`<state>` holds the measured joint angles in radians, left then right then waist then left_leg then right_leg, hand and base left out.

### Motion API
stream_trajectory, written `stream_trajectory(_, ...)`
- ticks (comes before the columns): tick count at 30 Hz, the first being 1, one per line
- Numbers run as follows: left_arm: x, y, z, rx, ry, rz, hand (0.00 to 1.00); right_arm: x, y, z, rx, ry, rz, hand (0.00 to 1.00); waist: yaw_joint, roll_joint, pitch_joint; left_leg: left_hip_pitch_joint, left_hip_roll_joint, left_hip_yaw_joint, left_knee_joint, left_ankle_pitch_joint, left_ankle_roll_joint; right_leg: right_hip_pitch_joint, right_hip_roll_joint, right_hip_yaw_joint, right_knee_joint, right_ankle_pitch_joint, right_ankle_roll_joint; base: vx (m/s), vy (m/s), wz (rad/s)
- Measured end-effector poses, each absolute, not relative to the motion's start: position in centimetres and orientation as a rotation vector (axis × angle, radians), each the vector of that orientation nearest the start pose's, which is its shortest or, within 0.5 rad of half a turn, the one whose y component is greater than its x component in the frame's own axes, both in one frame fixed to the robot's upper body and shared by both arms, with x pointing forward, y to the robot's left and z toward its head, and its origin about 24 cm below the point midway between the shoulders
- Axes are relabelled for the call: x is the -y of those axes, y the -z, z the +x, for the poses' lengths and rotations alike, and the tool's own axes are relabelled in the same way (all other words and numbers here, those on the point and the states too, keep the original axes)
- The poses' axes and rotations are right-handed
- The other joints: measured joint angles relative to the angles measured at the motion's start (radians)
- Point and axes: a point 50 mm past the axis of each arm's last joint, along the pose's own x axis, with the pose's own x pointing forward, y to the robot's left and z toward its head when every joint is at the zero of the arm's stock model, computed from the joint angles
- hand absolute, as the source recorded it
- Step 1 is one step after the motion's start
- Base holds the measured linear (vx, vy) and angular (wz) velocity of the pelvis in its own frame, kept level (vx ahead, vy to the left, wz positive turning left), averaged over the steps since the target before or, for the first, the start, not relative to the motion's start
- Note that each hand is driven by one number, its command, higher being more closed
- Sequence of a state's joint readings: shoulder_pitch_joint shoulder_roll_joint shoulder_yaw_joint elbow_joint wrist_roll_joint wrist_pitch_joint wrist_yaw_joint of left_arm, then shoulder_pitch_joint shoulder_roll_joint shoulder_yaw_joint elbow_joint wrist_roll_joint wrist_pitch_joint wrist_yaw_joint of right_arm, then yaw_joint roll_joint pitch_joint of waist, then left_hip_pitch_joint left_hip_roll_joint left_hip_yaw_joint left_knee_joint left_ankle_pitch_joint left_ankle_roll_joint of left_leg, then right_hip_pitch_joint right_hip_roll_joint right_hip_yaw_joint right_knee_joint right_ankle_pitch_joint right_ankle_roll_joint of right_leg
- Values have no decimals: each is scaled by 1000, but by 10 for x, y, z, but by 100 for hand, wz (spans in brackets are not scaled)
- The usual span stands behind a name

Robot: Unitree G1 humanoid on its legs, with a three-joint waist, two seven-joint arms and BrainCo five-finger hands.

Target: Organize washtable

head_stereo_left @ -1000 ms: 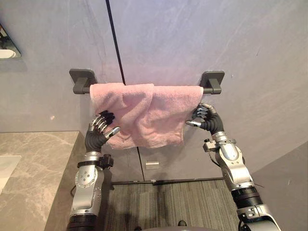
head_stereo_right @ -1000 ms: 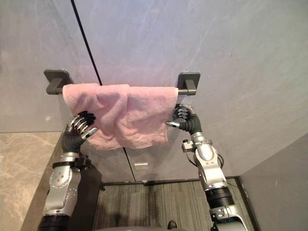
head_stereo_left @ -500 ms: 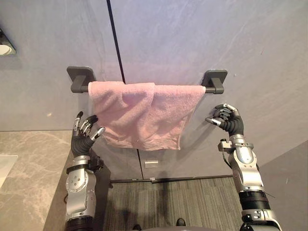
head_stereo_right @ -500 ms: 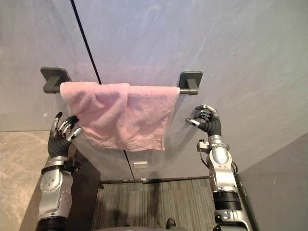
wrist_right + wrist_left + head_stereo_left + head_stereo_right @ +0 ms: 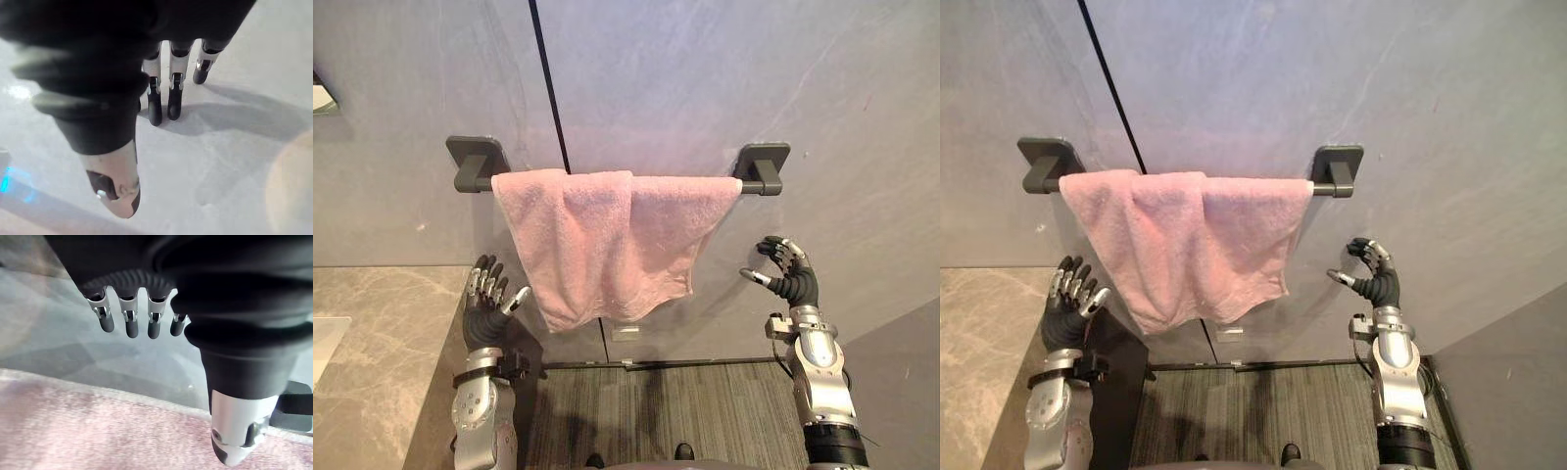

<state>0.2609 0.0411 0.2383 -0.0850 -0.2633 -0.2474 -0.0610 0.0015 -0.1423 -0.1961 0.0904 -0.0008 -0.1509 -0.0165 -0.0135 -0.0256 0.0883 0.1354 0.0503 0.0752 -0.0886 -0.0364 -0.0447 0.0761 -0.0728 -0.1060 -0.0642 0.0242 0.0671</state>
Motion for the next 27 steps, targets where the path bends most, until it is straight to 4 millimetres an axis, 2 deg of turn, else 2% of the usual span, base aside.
stream_trajectory(2, -232, -28, 184, 99, -282, -132, 0, 227, -39, 241, 49, 213, -153, 0, 1, 0, 3, -1, 0, -1, 0, 0, 0, 0, 0, -1, 0, -1, 0, 0, 0, 0)
stream_trajectory(5, -233, -6, 176, -5, -303, -141, 0, 229, -23, 227, -15, 225, -151, 0, 1, 3, 5, -2, 0, -1, 3, -2, 0, 0, 0, -2, 2, -2, 0, -21, -19, 1)
stream_trajectory(7, -234, 18, 168, -126, -313, -129, 0, 231, -2, 214, -114, 222, -158, 0, 0, 5, 7, -2, 0, -1, 7, -3, 0, 0, 0, -3, 6, -4, 0, -34, -24, 1)
stream_trajectory(10, -232, 35, 160, -220, -312, -128, 0, 233, 25, 198, -241, 220, -161, 0, 0, 6, 8, -8, 1, 2, 26, -13, 2, 0, -1, -1, 10, -4, 0, -55, -20, -2)
stream_trajectory(12, -229, 50, 151, -302, -302, -98, 0, 231, 47, 179, -351, 215, -164, 0, 1, 9, 10, -10, 3, 5, 35, -16, 0, 0, -1, 0, 13, -5, 0, -60, -20, -3)
stream_trajectory(15, -223, 69, 142, -406, -278, -73, 0, 224, 67, 159, -453, 189, -172, 0, 1, 11, 9, -6, 9, 11, 37, -16, 0, -2, 1, 1, 27, -10, -4, -69, -30, -3)
stream_trajectory(21, -214, 102, 121, -607, -261, -46, 0, 213, 96, 135, -620, 150, -149, 0, 2, 11, 6, -6, 16, 39, 37, -17, -2, -12, 2, 20, 33, -10, -4, -55, -13, -11)
stream_trajectory(27, -207, 123, 105, -745, -243, -20, 0, 211, 118, 115, -762, 143, -146, 0, 1, 14, 3, 3, 16, 41, 36, -18, -3, -12, 5, 25, 33, -10, -4, -2, 0, -1)
